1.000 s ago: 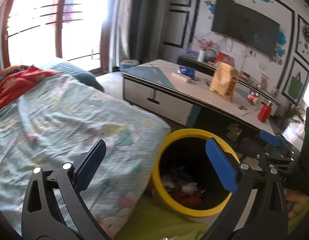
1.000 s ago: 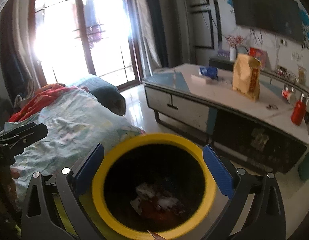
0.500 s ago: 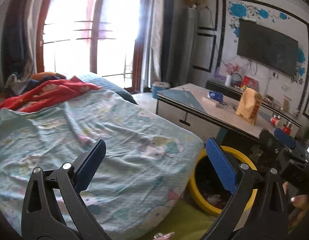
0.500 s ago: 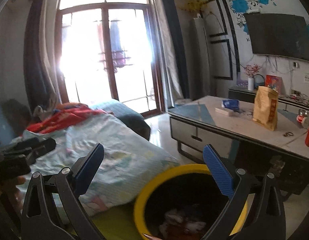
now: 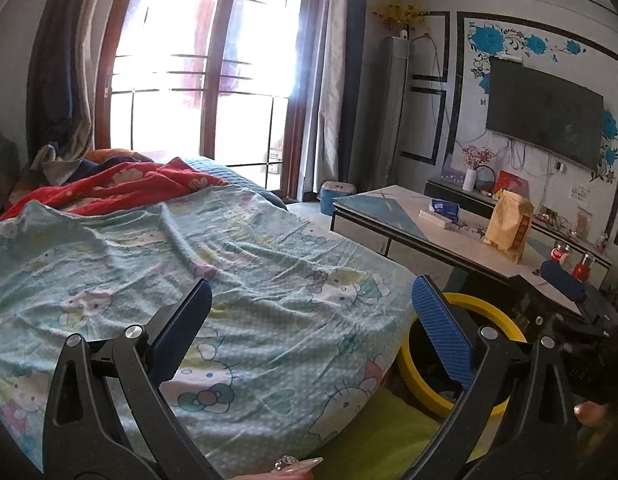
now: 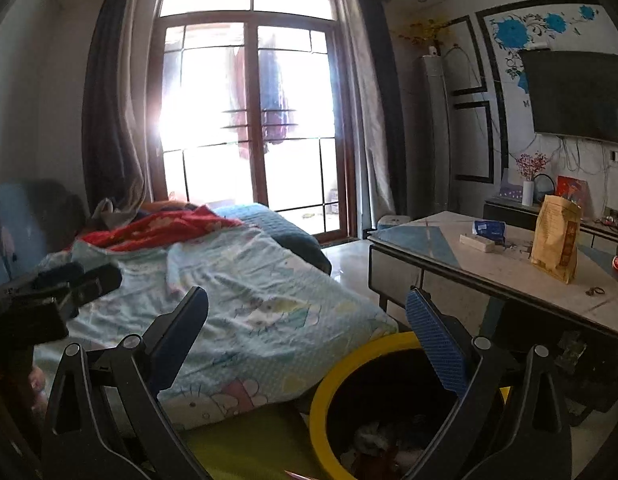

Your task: Collect trash

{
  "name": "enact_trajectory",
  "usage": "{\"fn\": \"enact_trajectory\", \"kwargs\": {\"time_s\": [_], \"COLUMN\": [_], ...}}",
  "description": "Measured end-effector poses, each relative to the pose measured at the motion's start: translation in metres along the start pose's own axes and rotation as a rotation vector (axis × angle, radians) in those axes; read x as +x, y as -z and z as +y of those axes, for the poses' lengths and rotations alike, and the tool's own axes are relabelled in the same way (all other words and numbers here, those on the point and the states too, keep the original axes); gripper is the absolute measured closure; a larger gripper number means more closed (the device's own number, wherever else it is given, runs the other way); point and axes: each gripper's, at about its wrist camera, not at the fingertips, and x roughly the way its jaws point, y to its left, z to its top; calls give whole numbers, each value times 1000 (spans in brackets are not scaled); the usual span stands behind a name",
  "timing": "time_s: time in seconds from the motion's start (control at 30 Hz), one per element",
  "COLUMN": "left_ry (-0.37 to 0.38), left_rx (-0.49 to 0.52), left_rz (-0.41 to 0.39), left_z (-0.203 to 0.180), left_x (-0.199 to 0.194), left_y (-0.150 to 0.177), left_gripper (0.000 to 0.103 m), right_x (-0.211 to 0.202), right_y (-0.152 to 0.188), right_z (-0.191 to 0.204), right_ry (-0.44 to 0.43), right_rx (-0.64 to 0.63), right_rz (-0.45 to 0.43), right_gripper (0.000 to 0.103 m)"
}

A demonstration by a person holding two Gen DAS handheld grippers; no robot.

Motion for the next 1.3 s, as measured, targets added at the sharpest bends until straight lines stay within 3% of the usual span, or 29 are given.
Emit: {"fn": "enact_trajectory", "kwargs": {"time_s": [1.3], "left_ry": [9], "left_rx": [-5], "left_rz": [7], "left_z": [-3], "left_x": [1], "left_y": [3], "left_gripper": [11], "right_x": [1], "right_y": [2], "right_z": [-14], "right_ry": [28], "right_rx": [46], "right_rz": [-2], "right_gripper": [6]}}
